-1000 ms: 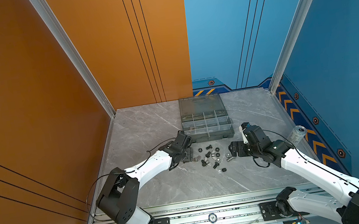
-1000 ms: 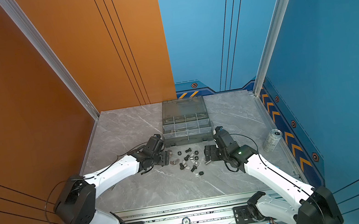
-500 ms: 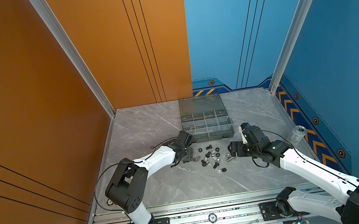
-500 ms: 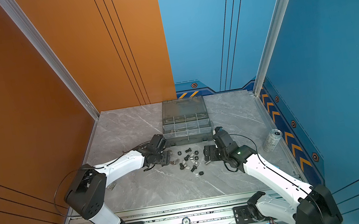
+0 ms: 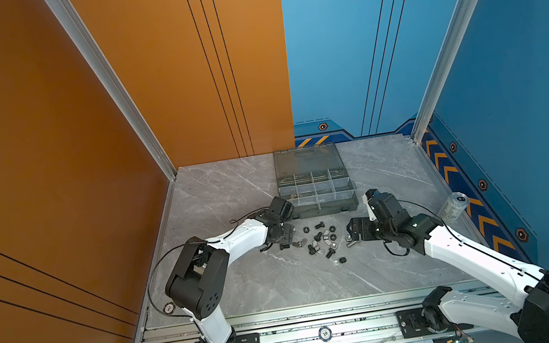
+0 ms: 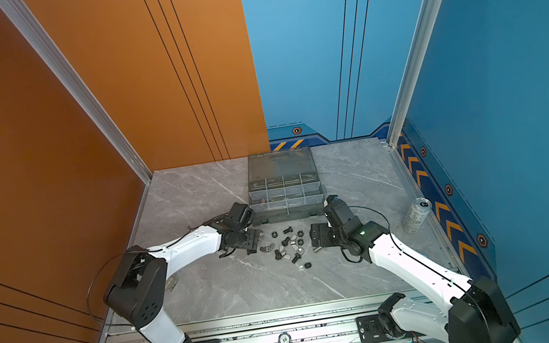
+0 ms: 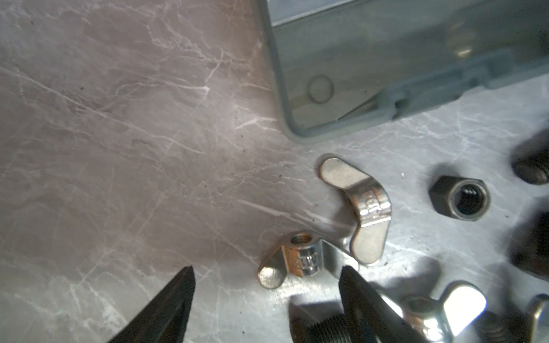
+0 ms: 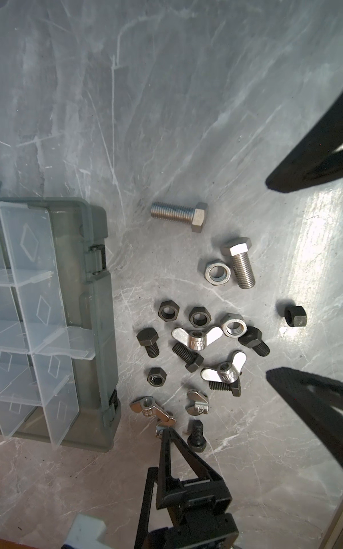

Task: Sort the screws and nuts into containers
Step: 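Move the left gripper back down over another silver wing nut, then align and close the left gripper on the silver wing nut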

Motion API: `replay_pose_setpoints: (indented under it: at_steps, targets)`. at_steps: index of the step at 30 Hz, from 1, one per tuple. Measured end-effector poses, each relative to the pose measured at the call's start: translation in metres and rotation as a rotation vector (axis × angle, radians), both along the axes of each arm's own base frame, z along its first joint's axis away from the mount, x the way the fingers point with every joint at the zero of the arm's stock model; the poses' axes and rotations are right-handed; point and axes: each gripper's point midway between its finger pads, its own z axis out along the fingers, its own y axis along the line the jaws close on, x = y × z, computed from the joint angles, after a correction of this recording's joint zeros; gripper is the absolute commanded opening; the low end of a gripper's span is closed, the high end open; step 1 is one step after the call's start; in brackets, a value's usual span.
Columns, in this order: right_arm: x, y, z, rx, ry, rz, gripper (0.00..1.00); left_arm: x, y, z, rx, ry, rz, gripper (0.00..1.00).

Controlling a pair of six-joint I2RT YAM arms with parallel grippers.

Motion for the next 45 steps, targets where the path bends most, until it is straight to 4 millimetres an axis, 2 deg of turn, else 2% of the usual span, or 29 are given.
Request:
replay_pose_setpoints:
  at_steps: [20,23,27,34,45]
  targets:
    - [0.000,0.000,0.000,0.000,0.001,0.001,0.95,0.011,0.036,-0.005,0.001,0.010,0.194,0.79]
    - [0.000,0.001,0.000,0.001,0.002,0.002,0.95,0.007,0.045,-0.007,0.009,0.014,0.230,0.79]
    - [0.000,0.001,0.000,0.002,0.002,0.002,0.95,-0.007,0.054,-0.007,0.008,0.034,0.263,0.79]
    - [-0.002,0.002,-0.001,0.001,0.004,0.008,0.95,-0.009,0.048,0.017,-0.073,-0.015,0.328,0.78]
    - [-0.004,0.001,-0.007,-0.004,0.012,0.010,0.95,-0.012,0.037,0.005,-0.121,0.013,0.441,0.75]
